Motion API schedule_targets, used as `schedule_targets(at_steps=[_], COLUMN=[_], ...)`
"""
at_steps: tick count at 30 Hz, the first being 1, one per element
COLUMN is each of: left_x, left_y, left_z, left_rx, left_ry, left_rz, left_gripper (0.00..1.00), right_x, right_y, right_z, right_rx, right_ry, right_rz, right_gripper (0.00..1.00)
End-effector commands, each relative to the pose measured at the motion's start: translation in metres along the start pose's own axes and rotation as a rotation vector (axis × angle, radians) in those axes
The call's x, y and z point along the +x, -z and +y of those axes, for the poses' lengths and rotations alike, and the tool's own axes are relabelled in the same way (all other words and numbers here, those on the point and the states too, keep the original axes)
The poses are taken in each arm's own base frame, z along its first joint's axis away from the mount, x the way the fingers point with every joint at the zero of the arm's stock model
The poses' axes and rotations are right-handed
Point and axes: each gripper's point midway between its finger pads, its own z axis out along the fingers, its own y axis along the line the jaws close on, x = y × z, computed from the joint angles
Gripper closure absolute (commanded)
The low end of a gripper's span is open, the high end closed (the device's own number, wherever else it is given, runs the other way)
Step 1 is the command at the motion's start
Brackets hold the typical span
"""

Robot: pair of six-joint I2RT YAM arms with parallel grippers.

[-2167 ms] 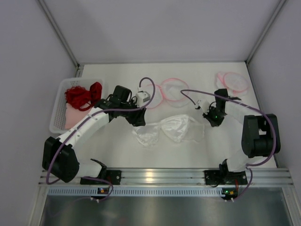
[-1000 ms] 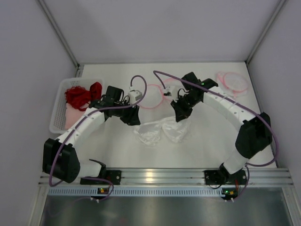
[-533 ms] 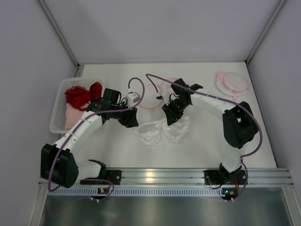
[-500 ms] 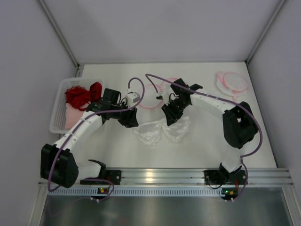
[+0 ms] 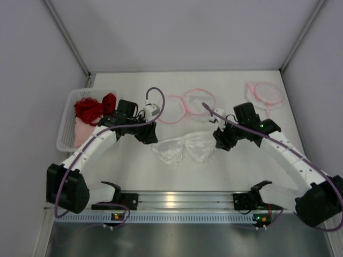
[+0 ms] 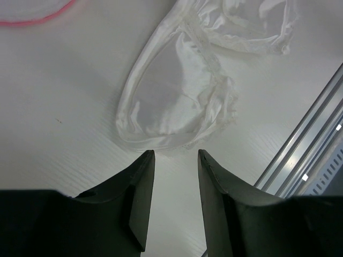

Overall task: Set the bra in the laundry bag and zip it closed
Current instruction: Adjust the bra at the center of the board.

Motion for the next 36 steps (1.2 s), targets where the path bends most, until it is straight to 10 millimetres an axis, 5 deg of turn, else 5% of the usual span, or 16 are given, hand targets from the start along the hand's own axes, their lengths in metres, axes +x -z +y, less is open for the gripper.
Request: schedule_targets(at_steps=[1,6,17,19,24,30,36], left_x=[-0.026,-0.028,-0.024,-0.021,-0.015,-0.011,-0.009], left_y=[0.005,0.0,-0.001,-0.002,-0.001,-0.004,-0.009], left_z=[0.002,0.005,0.009,0.008,0.007,0.007,0.011], left_rx=[-0.003,0.006,-0.01,-0.009,-0.01,0.007,0.003], left_ry=[-0.051,-0.025,-0.042,-0.038,-0.053,-0.047,-0.041], left_rz=[-0.058,-0.046,-0.035,-0.03,-0.026,-0.015,0.003], left_gripper=[0.56,0.57,0.56,0.57,0.57,0.57,0.57], right_x=[0.048,0.071,0.064,0.061,0.053,0.017,-0.014], right_y=[-0.011,-0.033,-0.076,-0.077,-0.055,-0.023,-0.03], right_z=[-0.005,-0.013,-0.012,-0.011,0.003,0.011,0.013], right_rx=[0.049,0.068,-0.039,-0.047,-0.088,-0.083,-0.139], right_ry=[0.124,0.119,0.003,-0.011,-0.03,-0.03,-0.085], right_rz=[0.066,0.098,0.08,0.085,0.085,0.014,0.003], right_gripper=[0.51,0.53,0.58,0.64,1.0,1.0,1.0])
